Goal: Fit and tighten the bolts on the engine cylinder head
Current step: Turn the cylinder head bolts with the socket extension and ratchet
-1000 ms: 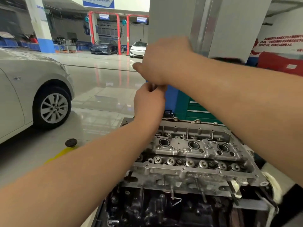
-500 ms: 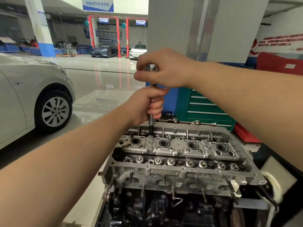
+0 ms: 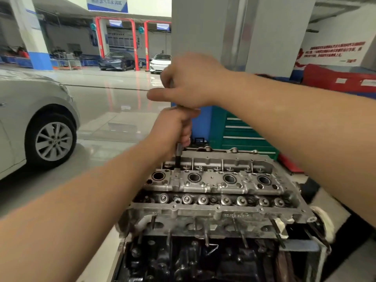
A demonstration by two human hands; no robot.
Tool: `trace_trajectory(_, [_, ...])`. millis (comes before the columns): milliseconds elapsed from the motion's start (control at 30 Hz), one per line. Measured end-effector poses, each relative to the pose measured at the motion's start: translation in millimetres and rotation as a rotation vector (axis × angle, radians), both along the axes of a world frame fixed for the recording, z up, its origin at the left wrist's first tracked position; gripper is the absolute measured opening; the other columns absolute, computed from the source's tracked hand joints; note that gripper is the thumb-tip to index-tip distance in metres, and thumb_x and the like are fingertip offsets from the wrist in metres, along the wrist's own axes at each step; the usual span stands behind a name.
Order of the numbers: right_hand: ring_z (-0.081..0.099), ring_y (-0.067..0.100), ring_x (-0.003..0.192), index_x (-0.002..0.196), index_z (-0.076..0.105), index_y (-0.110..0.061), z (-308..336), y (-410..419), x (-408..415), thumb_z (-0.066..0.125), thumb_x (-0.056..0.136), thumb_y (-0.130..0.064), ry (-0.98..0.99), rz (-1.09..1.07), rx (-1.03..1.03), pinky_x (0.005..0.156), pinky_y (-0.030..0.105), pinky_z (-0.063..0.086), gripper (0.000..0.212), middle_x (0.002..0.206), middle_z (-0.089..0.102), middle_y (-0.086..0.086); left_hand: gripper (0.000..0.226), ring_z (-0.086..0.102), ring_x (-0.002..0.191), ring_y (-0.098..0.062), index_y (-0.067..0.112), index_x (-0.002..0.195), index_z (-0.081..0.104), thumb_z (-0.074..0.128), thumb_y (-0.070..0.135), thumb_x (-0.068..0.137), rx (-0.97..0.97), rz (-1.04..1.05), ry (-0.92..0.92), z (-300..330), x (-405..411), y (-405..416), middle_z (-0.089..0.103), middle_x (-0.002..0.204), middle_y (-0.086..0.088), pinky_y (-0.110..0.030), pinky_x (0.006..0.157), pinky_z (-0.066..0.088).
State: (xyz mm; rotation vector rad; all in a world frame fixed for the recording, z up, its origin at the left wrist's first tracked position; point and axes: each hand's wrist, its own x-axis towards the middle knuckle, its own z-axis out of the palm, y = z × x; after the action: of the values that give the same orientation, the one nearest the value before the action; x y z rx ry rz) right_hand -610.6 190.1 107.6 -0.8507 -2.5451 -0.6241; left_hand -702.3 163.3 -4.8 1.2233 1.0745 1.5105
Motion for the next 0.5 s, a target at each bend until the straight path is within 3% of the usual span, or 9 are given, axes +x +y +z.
trace_trajectory(67, [0.061, 0.01, 0.081, 0.095, 0.069, -0.028, 1, 7, 11, 0.042, 0.089, -0.077, 0.027, 0.178, -0.229, 0.071, 0.031, 0.043, 0.056, 0.085, 0.068, -0.012, 0.05, 0.012, 0.044, -0.017, 0.027, 0.051, 0.037, 0.057, 0.016, 0.096, -0.052, -0.29, -0.018, 2, -15, 2, 0.017, 0.049, 0.004, -0.026, 0.047, 0.028])
trace_trajectory(133, [0.06, 0.009, 0.085, 0.101, 0.067, -0.029, -3, 11, 13, 0.046, 0.095, -0.069, 0.086, 0.206, -0.318, 0.075, 0.031, 0.044, 0.046, 0.09, 0.067, -0.013, 0.051, 0.011, 0.046, -0.017, 0.026, 0.055, 0.031, 0.053, 0.018, 0.1, -0.066, -0.311, 0.014, 4, -15, 1, 0.016, 0.049, 0.004, -0.026, 0.048, 0.029])
trace_trajectory(200, [0.056, 0.017, 0.079, 0.092, 0.064, -0.019, -8, 12, 6, 0.045, 0.102, -0.056, 0.151, 0.123, -0.237, 0.069, 0.031, 0.038, 0.043, 0.081, 0.061, -0.007, 0.043, 0.019, 0.046, -0.018, 0.021, 0.062, 0.035, 0.055, 0.017, 0.099, -0.012, -0.136, 0.09, 5, -7, 1, 0.023, 0.05, 0.0, -0.028, 0.049, 0.029])
trace_trajectory(267, [0.053, 0.026, 0.079, 0.085, 0.055, -0.017, -9, 9, -4, 0.04, 0.102, -0.042, 0.12, -0.138, 0.011, 0.07, 0.034, 0.038, 0.034, 0.081, 0.053, 0.001, 0.027, 0.035, 0.047, -0.02, 0.011, 0.069, 0.047, 0.06, 0.024, 0.088, 0.059, 0.13, 0.178, 4, 5, -3, 0.039, 0.052, -0.006, -0.028, 0.05, 0.032])
trace_trajectory(367, [0.053, 0.028, 0.079, 0.077, 0.045, -0.017, -4, -4, -20, 0.039, 0.092, -0.026, -0.071, -0.411, 0.205, 0.068, 0.041, 0.04, 0.018, 0.08, 0.048, 0.0, 0.027, 0.037, 0.059, -0.021, 0.008, 0.077, 0.05, 0.055, 0.033, 0.071, 0.095, 0.341, 0.078, -7, 22, -10, 0.043, 0.064, -0.011, -0.037, 0.059, 0.032])
trace_trajectory(500, [0.051, 0.027, 0.076, 0.083, 0.044, -0.021, -3, -8, -26, 0.039, 0.097, -0.053, -0.103, -0.399, 0.233, 0.058, 0.036, 0.032, 0.035, 0.077, 0.047, -0.001, 0.024, 0.022, 0.066, -0.021, 0.018, 0.07, 0.035, 0.053, 0.032, 0.075, 0.078, 0.437, -0.02, -10, 31, -12, 0.025, 0.066, -0.005, -0.043, 0.063, 0.018])
